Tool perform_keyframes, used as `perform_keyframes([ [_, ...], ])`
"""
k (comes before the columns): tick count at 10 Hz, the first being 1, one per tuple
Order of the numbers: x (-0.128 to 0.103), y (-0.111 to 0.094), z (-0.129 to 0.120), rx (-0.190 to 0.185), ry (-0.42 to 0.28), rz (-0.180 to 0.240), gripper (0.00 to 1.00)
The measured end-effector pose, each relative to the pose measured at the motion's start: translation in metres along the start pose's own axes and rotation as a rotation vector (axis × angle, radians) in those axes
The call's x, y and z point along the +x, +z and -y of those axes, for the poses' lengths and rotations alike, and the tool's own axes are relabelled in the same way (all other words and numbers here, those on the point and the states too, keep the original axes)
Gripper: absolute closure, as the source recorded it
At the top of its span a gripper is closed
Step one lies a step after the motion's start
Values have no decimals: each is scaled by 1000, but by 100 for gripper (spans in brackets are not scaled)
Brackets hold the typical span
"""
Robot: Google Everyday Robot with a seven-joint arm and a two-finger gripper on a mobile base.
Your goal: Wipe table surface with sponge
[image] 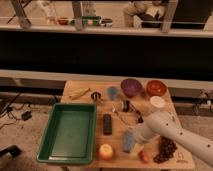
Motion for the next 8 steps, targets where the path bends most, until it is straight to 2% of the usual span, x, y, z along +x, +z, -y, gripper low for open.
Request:
perform_keyframes([
  [8,0,0,0,0,-1,0,20],
])
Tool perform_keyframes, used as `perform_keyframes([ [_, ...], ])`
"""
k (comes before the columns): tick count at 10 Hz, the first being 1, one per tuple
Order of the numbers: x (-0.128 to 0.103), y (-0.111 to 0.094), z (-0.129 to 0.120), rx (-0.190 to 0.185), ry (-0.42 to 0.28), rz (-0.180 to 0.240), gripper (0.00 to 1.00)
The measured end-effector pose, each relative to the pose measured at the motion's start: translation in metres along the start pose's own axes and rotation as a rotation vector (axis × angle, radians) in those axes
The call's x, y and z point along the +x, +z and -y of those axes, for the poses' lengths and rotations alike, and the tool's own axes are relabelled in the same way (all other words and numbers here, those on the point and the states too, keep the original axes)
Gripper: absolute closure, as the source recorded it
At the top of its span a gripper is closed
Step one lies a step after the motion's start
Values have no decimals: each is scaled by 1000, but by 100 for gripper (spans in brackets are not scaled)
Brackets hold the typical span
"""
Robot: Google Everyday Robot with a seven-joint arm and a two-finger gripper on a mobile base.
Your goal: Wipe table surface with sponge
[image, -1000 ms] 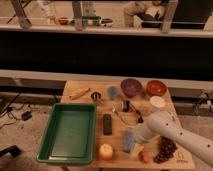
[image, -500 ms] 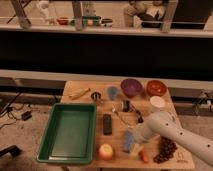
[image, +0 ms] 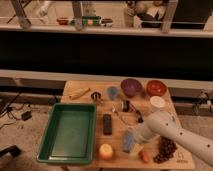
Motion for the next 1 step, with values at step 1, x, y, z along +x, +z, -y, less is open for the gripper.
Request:
perform_keyframes([
  [1,0,0,0,0,0,0,20],
])
